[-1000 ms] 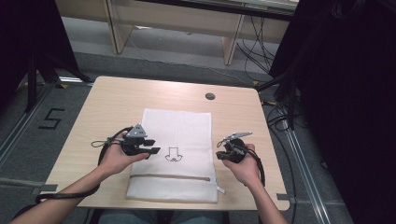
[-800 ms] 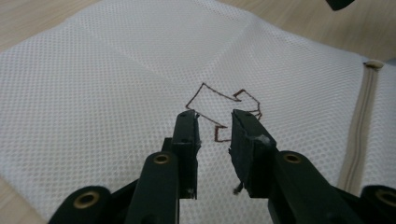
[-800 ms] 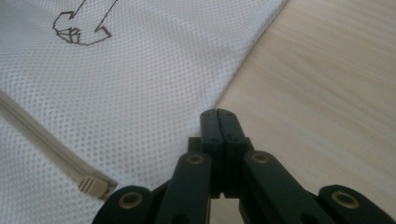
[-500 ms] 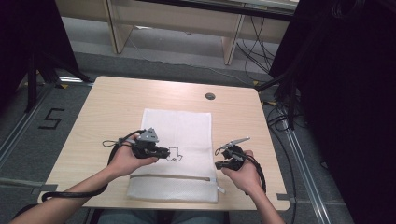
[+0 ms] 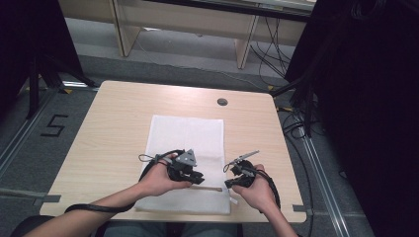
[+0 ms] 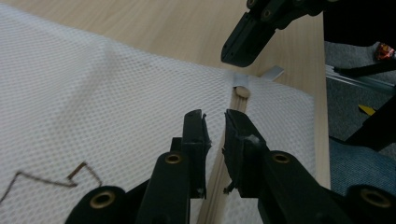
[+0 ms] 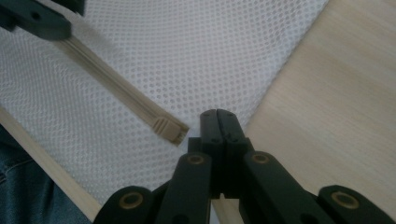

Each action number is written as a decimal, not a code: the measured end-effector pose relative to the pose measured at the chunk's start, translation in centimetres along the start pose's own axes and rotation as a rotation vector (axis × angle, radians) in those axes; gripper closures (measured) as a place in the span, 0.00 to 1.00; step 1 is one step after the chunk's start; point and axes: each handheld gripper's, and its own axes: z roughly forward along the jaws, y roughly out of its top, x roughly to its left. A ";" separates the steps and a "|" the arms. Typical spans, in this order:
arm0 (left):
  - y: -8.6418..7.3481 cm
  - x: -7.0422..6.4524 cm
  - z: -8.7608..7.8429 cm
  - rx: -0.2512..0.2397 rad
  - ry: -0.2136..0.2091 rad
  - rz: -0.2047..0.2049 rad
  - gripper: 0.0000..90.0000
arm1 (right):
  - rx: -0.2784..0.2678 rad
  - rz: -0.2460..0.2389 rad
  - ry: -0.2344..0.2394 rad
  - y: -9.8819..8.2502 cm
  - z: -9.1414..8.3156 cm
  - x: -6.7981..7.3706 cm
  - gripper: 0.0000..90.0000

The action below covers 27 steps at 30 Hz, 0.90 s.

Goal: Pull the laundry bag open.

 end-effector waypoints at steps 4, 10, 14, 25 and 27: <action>0.7 -0.7 1.2 0.021 -0.026 0.027 0.86 | 0.031 0.014 0.009 -0.2 0.3 0.2 1.00; 0.9 -0.7 2.9 0.045 -0.051 0.020 0.86 | 0.040 0.017 0.034 -0.3 0.9 -0.2 1.00; 0.9 -0.9 3.8 0.060 -0.066 0.010 0.86 | 0.054 0.009 0.036 -0.2 1.4 -0.2 1.00; 0.7 -1.2 5.3 0.099 -0.055 0.042 0.83 | 0.072 0.000 0.048 0.1 2.2 -0.2 1.00; 0.7 -1.2 5.6 0.098 -0.055 0.051 0.83 | 0.072 0.001 0.048 0.0 2.2 -0.3 1.00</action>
